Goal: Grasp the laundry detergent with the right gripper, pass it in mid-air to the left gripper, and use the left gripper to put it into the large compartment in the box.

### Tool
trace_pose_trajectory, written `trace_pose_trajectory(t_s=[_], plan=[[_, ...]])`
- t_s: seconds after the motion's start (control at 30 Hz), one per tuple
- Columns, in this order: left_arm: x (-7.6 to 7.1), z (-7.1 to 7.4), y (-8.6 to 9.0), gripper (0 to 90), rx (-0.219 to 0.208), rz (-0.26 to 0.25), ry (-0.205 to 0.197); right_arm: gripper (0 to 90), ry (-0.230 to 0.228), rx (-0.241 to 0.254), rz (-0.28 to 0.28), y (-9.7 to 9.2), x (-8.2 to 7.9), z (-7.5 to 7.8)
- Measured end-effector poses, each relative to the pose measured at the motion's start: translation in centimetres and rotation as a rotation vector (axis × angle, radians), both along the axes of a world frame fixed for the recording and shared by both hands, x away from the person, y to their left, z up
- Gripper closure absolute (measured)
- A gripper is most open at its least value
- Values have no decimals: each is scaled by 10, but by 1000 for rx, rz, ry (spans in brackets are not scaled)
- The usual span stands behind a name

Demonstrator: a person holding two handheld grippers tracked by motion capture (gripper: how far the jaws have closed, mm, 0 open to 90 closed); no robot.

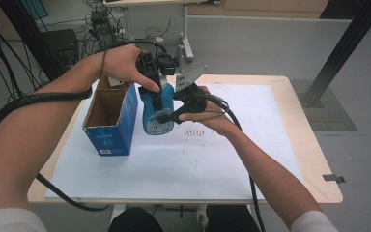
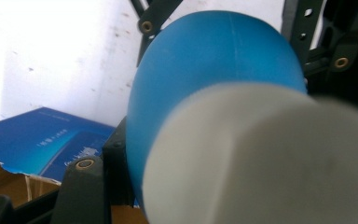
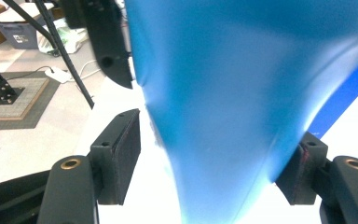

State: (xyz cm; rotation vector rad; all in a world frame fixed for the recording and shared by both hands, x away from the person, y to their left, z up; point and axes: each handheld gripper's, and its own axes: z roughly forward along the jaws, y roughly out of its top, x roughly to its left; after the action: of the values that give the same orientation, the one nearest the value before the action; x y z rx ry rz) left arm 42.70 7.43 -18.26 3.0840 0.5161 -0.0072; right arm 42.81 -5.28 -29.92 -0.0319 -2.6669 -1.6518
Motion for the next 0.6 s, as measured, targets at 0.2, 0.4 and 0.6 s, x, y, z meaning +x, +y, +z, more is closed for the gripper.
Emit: trace_pose_trajectory(t_s=[0.2,0.4,0.6], plan=[[3,-3,0,383,17,8,-4,292,6,-6,-29,-8,2,-5],[5,-1,-2,383,18,22,-7,254,42,-26,-62,-21,4,-9],[6,0,-4,383,26,40,-2,222,59,-32,-85,-29,3,-12]])
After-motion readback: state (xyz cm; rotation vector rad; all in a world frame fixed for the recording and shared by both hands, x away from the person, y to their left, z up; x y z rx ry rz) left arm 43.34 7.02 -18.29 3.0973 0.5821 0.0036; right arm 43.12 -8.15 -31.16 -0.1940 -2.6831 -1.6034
